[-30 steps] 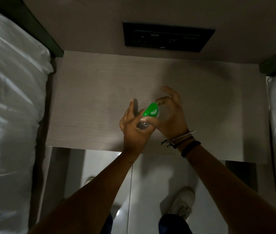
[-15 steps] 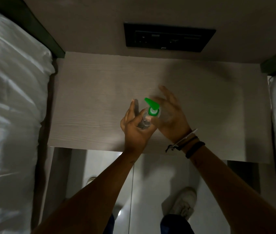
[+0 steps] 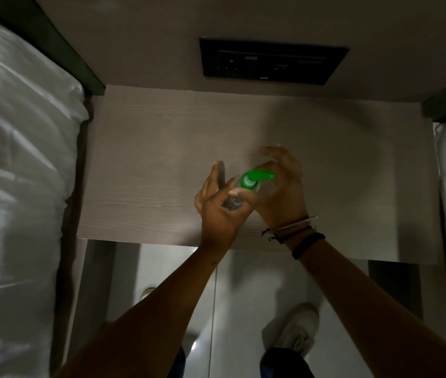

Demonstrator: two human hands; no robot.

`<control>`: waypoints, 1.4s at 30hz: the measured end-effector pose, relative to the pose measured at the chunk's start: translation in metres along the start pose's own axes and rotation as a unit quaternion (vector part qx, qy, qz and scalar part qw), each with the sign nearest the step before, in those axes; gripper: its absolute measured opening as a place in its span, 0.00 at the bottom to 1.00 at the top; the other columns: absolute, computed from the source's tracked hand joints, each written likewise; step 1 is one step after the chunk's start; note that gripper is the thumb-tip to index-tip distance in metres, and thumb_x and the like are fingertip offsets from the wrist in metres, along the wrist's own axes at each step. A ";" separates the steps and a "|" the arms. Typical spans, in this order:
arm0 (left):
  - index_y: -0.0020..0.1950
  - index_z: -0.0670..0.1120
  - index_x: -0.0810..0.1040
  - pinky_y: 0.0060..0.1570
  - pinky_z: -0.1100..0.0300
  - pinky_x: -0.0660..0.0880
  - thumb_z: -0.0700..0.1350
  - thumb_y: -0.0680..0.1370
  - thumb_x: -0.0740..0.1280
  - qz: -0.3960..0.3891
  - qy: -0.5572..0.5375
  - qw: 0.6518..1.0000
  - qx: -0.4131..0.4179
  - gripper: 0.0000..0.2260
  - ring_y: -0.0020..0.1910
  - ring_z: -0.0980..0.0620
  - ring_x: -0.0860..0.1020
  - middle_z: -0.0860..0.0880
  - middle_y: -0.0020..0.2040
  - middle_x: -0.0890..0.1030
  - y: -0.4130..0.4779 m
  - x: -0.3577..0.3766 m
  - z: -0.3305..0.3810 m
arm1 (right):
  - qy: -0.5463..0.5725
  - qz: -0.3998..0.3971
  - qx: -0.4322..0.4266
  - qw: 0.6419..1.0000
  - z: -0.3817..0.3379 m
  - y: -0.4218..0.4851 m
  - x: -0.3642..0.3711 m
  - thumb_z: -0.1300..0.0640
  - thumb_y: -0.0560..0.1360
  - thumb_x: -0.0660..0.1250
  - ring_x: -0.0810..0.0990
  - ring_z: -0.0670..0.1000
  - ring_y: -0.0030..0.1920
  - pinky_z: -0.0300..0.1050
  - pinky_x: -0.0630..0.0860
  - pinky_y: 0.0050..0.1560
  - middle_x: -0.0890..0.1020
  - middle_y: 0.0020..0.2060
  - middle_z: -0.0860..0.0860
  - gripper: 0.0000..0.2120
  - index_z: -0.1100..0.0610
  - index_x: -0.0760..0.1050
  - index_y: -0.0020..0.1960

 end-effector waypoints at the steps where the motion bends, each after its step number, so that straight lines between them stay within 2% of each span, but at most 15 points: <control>1: 0.60 0.58 0.78 0.68 0.35 0.67 0.60 0.70 0.67 0.014 -0.027 1.000 -0.007 0.20 0.72 0.46 0.69 0.44 0.73 0.70 -0.001 -0.001 0.002 | 0.009 0.019 0.017 1.000 -0.001 -0.002 0.000 0.50 0.58 0.81 0.71 0.55 0.65 0.61 0.71 0.65 0.75 0.63 0.55 0.22 0.55 0.76 0.46; 4: 0.64 0.72 0.66 0.65 0.34 0.70 0.58 0.71 0.66 0.025 -0.061 0.998 -0.010 0.23 0.70 0.42 0.71 0.40 0.72 0.71 -0.002 -0.004 0.007 | 0.073 -0.024 0.028 0.997 -0.001 -0.005 0.010 0.51 0.60 0.80 0.67 0.57 0.69 0.63 0.69 0.67 0.69 0.68 0.57 0.32 0.47 0.69 0.59; 6: 0.60 0.61 0.77 0.68 0.35 0.67 0.60 0.69 0.68 -0.002 -0.020 1.000 -0.004 0.20 0.72 0.47 0.68 0.46 0.74 0.68 -0.001 -0.003 0.005 | 0.086 -0.072 0.020 0.993 0.002 -0.003 0.013 0.55 0.64 0.78 0.62 0.57 0.72 0.64 0.63 0.71 0.66 0.72 0.56 0.29 0.52 0.72 0.62; 8: 0.57 0.48 0.81 0.70 0.36 0.63 0.61 0.67 0.70 -0.011 -0.002 1.000 -0.005 0.24 0.73 0.53 0.65 0.51 0.74 0.66 -0.001 -0.002 0.002 | 0.065 -0.080 -0.002 0.995 0.001 -0.001 0.010 0.57 0.66 0.76 0.62 0.57 0.72 0.65 0.61 0.71 0.70 0.70 0.56 0.18 0.57 0.79 0.54; 13: 0.55 0.40 0.81 0.66 0.34 0.68 0.47 0.71 0.74 -0.009 0.010 1.000 -0.003 0.16 0.72 0.43 0.69 0.42 0.74 0.69 -0.001 0.001 0.002 | -0.014 0.051 0.008 0.999 -0.006 -0.009 -0.001 0.45 0.61 0.78 0.74 0.57 0.61 0.63 0.71 0.62 0.79 0.57 0.56 0.21 0.57 0.78 0.44; 17: 0.57 0.42 0.80 0.67 0.34 0.68 0.55 0.70 0.69 0.006 -0.022 1.000 0.007 0.21 0.71 0.43 0.69 0.42 0.73 0.69 0.000 -0.002 0.005 | 0.019 -0.023 -0.015 0.999 -0.005 -0.009 0.009 0.50 0.65 0.75 0.65 0.56 0.70 0.63 0.64 0.70 0.71 0.68 0.56 0.28 0.55 0.72 0.62; 20: 0.55 0.46 0.82 0.73 0.43 0.57 0.58 0.67 0.73 -0.031 0.012 0.999 -0.001 0.22 0.74 0.51 0.62 0.47 0.76 0.66 0.002 0.001 -0.001 | 0.007 -0.045 -0.061 0.997 -0.006 -0.005 0.007 0.60 0.66 0.75 0.66 0.60 0.70 0.67 0.63 0.69 0.75 0.66 0.58 0.18 0.58 0.78 0.55; 22: 0.53 0.49 0.81 0.73 0.40 0.57 0.54 0.68 0.76 -0.036 0.030 0.999 0.003 0.17 0.74 0.49 0.62 0.45 0.75 0.67 0.004 0.000 -0.001 | 0.006 -0.005 -0.038 0.999 -0.005 -0.004 0.002 0.55 0.63 0.77 0.69 0.58 0.67 0.66 0.66 0.66 0.79 0.60 0.56 0.15 0.58 0.80 0.47; 24: 0.56 0.51 0.79 0.70 0.35 0.64 0.47 0.68 0.79 -0.019 0.029 0.999 0.017 0.19 0.72 0.42 0.67 0.41 0.73 0.70 0.005 -0.001 0.003 | -0.001 0.031 -0.003 0.999 -0.007 -0.005 -0.001 0.45 0.59 0.77 0.72 0.56 0.63 0.63 0.69 0.64 0.78 0.58 0.56 0.22 0.57 0.77 0.45; 27: 0.63 0.47 0.75 0.66 0.38 0.69 0.39 0.68 0.78 0.008 0.027 0.999 0.022 0.25 0.68 0.42 0.72 0.38 0.70 0.73 0.005 -0.004 0.004 | 0.017 -0.011 0.009 1.000 -0.004 -0.007 0.006 0.42 0.59 0.77 0.66 0.55 0.68 0.61 0.65 0.69 0.72 0.65 0.56 0.33 0.56 0.72 0.57; 30: 0.58 0.44 0.80 0.69 0.36 0.65 0.47 0.68 0.77 -0.015 0.033 0.999 0.012 0.20 0.72 0.43 0.67 0.40 0.72 0.71 0.004 -0.002 0.003 | 0.023 -0.060 -0.034 0.997 -0.002 -0.004 0.006 0.53 0.65 0.77 0.64 0.57 0.71 0.65 0.61 0.71 0.73 0.68 0.56 0.22 0.56 0.77 0.57; 34: 0.59 0.54 0.79 0.69 0.35 0.63 0.57 0.68 0.70 -0.027 0.026 0.999 0.017 0.21 0.72 0.42 0.68 0.41 0.73 0.69 0.003 -0.002 0.007 | -0.039 0.007 -0.018 0.999 -0.004 -0.002 -0.003 0.46 0.58 0.79 0.72 0.55 0.65 0.63 0.69 0.64 0.80 0.58 0.54 0.22 0.57 0.78 0.46; 37: 0.60 0.48 0.77 0.66 0.43 0.72 0.50 0.69 0.76 0.002 0.019 1.000 0.016 0.22 0.70 0.43 0.71 0.38 0.72 0.71 0.003 -0.003 0.003 | 0.000 -0.010 0.009 1.000 -0.005 -0.003 0.005 0.42 0.58 0.76 0.69 0.55 0.66 0.62 0.68 0.67 0.74 0.63 0.56 0.31 0.56 0.74 0.54; 39: 0.64 0.52 0.75 0.67 0.49 0.71 0.50 0.68 0.77 -0.001 0.013 1.000 0.008 0.26 0.70 0.45 0.69 0.39 0.72 0.70 0.004 -0.003 0.002 | 0.040 -0.059 0.002 0.997 -0.004 -0.003 0.011 0.48 0.63 0.77 0.64 0.55 0.71 0.61 0.63 0.71 0.69 0.69 0.55 0.30 0.56 0.72 0.61; 42: 0.60 0.49 0.80 0.71 0.37 0.62 0.57 0.67 0.73 -0.046 0.035 0.998 0.007 0.23 0.74 0.42 0.64 0.42 0.75 0.66 0.004 0.000 0.000 | 0.018 -0.080 -0.027 0.996 -0.003 0.000 0.010 0.53 0.65 0.77 0.65 0.57 0.71 0.63 0.62 0.71 0.74 0.67 0.54 0.20 0.57 0.78 0.54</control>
Point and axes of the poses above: each hand's wrist, its own y-axis towards the middle knuckle, its own x-axis out of the palm, z = x × y, the point moved 7 cm from there along y, towards the middle knuckle
